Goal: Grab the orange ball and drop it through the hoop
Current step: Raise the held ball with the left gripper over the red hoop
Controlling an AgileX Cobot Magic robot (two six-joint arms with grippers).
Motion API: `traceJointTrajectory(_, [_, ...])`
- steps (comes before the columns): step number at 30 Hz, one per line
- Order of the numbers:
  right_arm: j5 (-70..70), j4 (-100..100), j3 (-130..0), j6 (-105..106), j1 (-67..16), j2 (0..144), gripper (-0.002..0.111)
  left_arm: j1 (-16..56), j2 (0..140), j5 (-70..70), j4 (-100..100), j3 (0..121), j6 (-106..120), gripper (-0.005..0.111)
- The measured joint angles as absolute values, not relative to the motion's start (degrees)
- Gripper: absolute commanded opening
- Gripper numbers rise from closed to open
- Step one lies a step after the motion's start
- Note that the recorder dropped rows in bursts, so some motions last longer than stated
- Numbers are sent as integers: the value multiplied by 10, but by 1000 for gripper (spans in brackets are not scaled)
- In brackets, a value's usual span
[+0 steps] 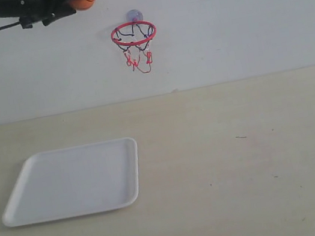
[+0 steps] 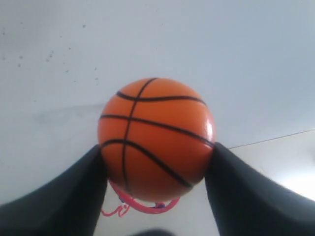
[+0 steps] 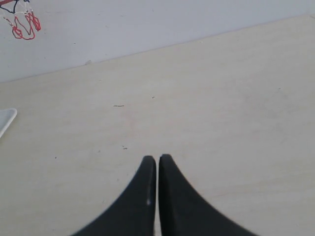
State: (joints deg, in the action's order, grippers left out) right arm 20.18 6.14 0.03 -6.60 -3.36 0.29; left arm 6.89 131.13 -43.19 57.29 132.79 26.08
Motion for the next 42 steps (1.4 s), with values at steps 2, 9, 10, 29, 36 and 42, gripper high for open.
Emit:
traceJointTrajectory(2, [202, 61, 0, -66, -34, 3, 1, 72, 1333, -432, 580, 1343, 261, 4])
traceJointTrajectory(9, [202, 61, 0, -66, -34, 3, 1, 108, 1385, -401, 598, 1385, 284, 4])
traceJointTrajectory(10, [202, 61, 0, -66, -34, 3, 1, 112, 1385, -399, 598, 1386, 291, 4])
traceJointTrajectory(29, [202, 61, 0, -66, -34, 3, 1, 136, 1385, -366, 616, 1388, 338, 66])
traceJointTrajectory(36, [202, 61, 0, -66, -34, 3, 1, 136, 1385, -366, 617, 1388, 339, 74])
traceJointTrajectory(42, [202, 61, 0, -66, -34, 3, 1, 136, 1385, -366, 617, 1388, 340, 74])
